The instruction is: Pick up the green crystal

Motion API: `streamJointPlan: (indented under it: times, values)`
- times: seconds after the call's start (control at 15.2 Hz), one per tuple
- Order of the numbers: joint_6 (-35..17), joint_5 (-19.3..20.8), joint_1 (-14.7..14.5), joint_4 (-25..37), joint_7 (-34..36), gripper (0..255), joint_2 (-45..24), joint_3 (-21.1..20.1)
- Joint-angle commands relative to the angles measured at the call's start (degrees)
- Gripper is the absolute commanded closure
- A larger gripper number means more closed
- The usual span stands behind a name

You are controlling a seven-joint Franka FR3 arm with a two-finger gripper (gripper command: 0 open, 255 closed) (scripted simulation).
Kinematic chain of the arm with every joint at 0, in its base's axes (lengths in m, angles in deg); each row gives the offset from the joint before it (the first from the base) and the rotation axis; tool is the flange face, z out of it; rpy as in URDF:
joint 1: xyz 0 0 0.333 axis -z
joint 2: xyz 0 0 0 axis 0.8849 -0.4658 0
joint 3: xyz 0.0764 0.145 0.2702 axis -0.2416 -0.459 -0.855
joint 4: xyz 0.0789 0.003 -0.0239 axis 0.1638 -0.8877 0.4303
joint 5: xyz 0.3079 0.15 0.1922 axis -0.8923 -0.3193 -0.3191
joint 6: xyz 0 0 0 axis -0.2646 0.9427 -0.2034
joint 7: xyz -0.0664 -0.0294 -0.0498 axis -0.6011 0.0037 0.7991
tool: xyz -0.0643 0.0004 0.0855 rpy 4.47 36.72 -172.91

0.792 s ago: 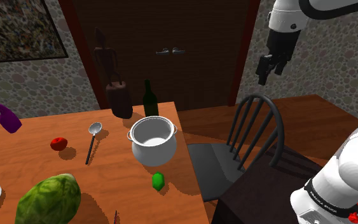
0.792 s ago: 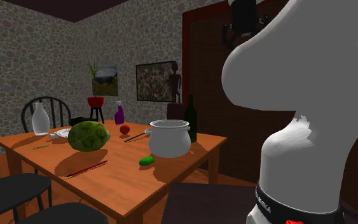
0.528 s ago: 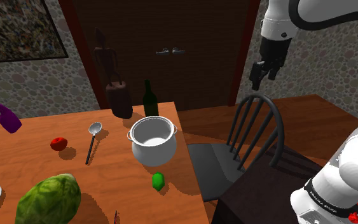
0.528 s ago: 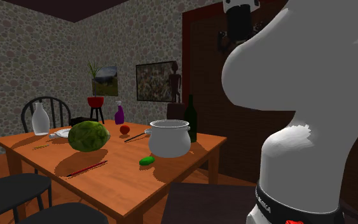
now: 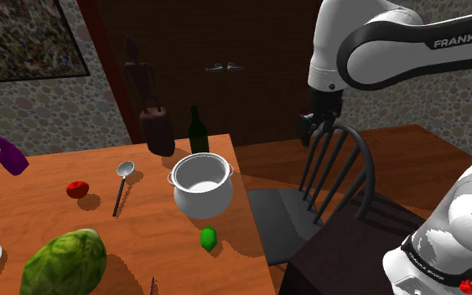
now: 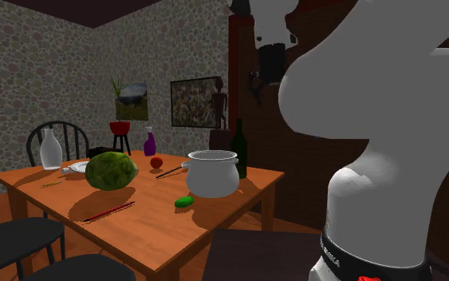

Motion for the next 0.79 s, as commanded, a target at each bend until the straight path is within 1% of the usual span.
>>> streamJointPlan:
  times: [0.0, 0.4, 0.73]
  values:
    - [-3.41, -0.74, -0.51, -0.84, 1.44, 0, -2.47, -1.32]
    - [-13.39, -1.84, -1.71, -1.06, 6.41, 0, -12.29, -5.84]
    - [-21.12, -0.67, -2.2, 0.86, 11.28, 0, -22.11, -9.51]
